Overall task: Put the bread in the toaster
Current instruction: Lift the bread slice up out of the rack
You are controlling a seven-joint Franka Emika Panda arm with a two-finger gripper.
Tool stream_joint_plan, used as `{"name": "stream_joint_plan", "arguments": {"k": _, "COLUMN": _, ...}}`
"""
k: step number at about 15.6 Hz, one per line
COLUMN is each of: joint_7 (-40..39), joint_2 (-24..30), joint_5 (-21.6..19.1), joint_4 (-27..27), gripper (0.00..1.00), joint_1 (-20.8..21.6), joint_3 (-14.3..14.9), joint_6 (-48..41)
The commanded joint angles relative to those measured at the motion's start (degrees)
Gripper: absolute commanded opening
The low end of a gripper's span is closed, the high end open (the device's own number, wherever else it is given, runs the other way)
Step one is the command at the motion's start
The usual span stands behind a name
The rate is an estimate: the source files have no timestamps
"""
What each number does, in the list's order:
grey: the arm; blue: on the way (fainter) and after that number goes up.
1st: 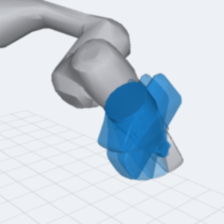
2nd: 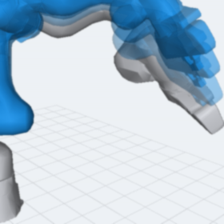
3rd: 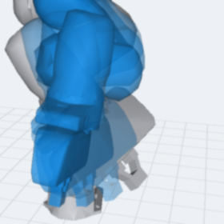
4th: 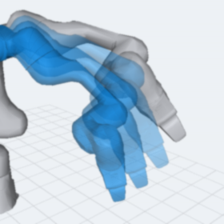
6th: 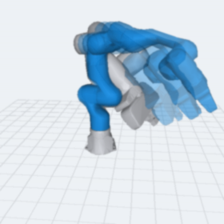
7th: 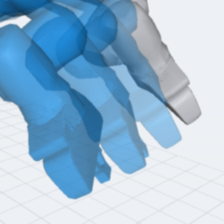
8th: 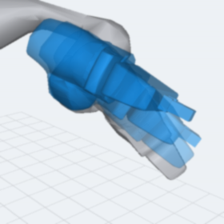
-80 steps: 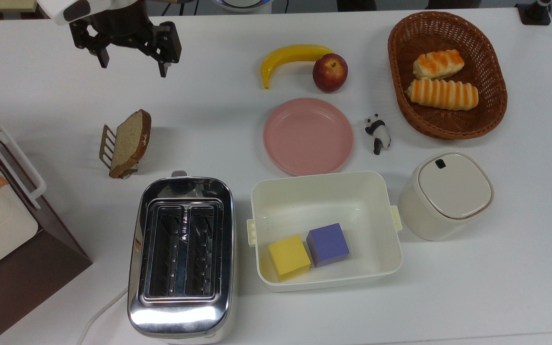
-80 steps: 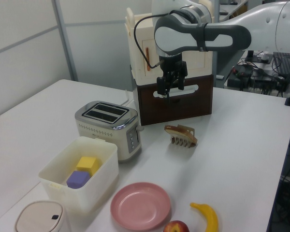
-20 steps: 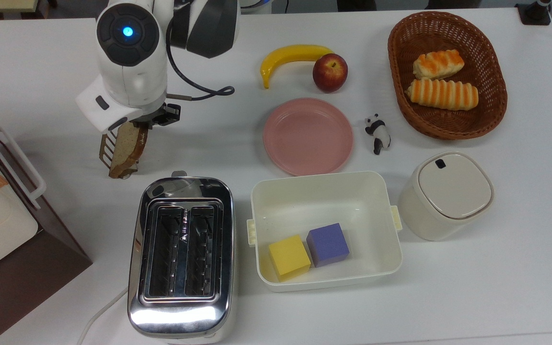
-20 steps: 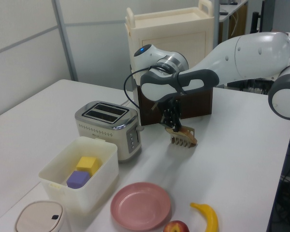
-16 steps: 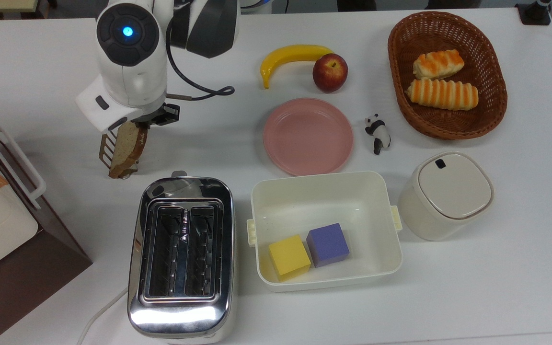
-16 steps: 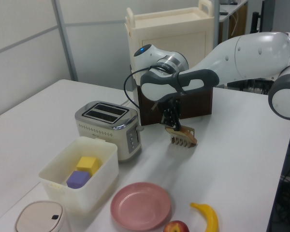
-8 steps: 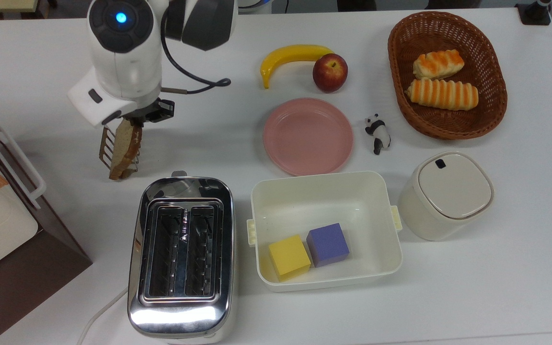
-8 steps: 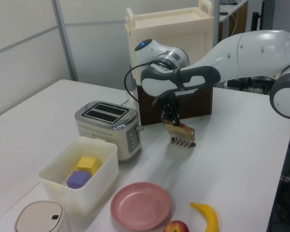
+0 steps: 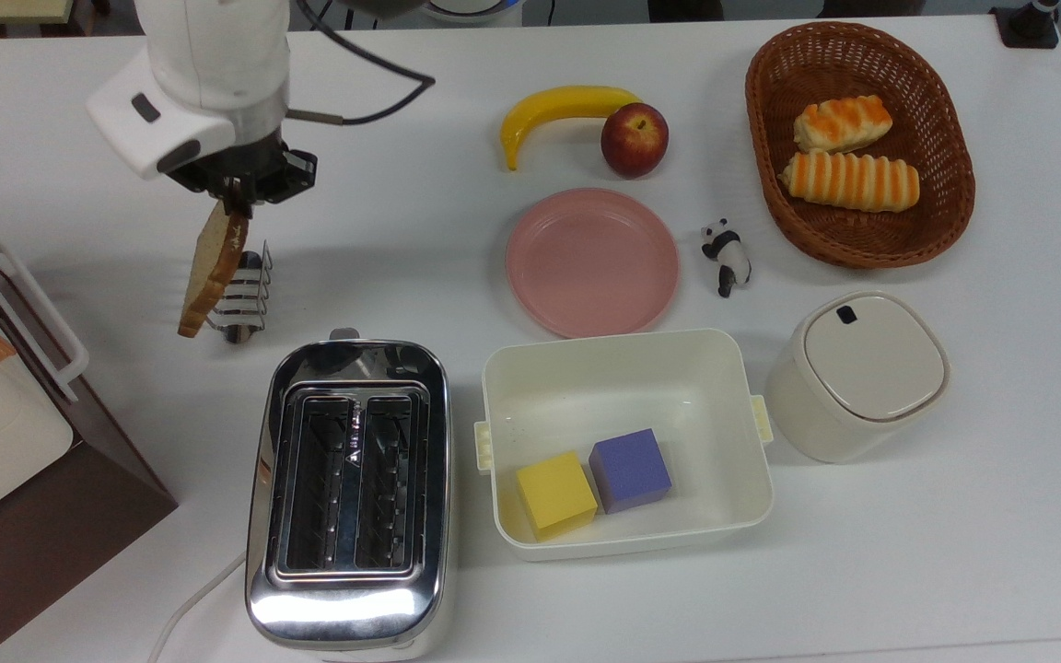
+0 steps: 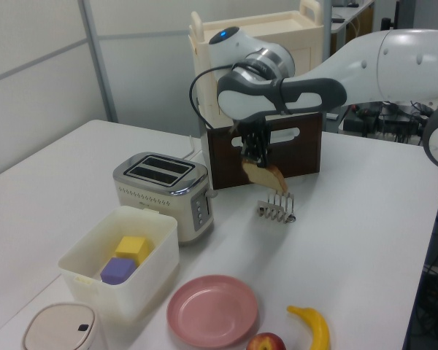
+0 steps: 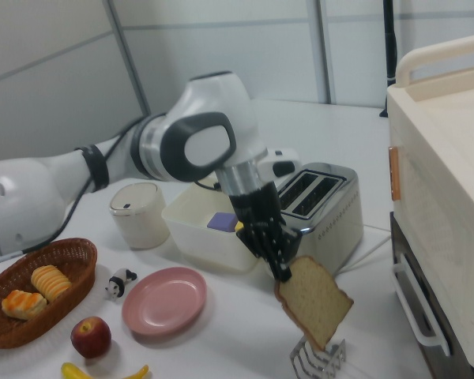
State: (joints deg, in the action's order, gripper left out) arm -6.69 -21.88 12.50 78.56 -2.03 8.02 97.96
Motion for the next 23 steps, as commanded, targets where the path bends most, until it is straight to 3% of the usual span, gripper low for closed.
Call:
{"name": "stream_joint_plan", "arguments": {"k": 1, "joint_7": -0.69, "joint_2": 2.89, "joint_5": -0.02, "joint_4": -0.16, "gripper": 0.11, "joint_1": 0.62, "joint_3": 0.16, "joint_6": 0.92}}
{"name": "stream_joint_plan", "arguments": {"k": 3, "joint_7": 1.4, "joint_2": 2.98, "joint_5": -1.42, "joint_4": -1.74, "gripper": 0.11, "joint_1": 0.62, "joint_3": -0.02, "joint_6": 1.79}}
{"name": "stream_joint_plan", "arguments": {"k": 8, "joint_7": 13.52, "joint_2": 3.34, "joint_5": -7.49, "joint_4": -1.84, "gripper": 0.09, "joint_1": 0.62, "joint_3": 0.07, "joint_6": 14.35}}
{"name": "stream_joint_plan", "arguments": {"k": 12, "joint_7": 21.97, "joint_2": 3.25, "joint_5": -10.29, "joint_4": -1.84, "gripper": 0.01, "joint_1": 0.8, "joint_3": -0.37, "joint_6": 25.06}}
{"name": "stream_joint_plan", "arguments": {"k": 16, "joint_7": 23.3, "joint_2": 2.63, "joint_5": -14.7, "joint_4": -1.49, "gripper": 0.0, "joint_1": 0.89, "joint_3": -1.68, "joint_6": 35.7}}
{"name": "stream_joint_plan", "arguments": {"k": 23, "joint_7": 22.86, "joint_2": -0.61, "joint_5": -14.96, "joint_4": -1.4, "gripper": 0.0, "joint_1": 0.8, "joint_3": -6.51, "joint_6": 43.9}}
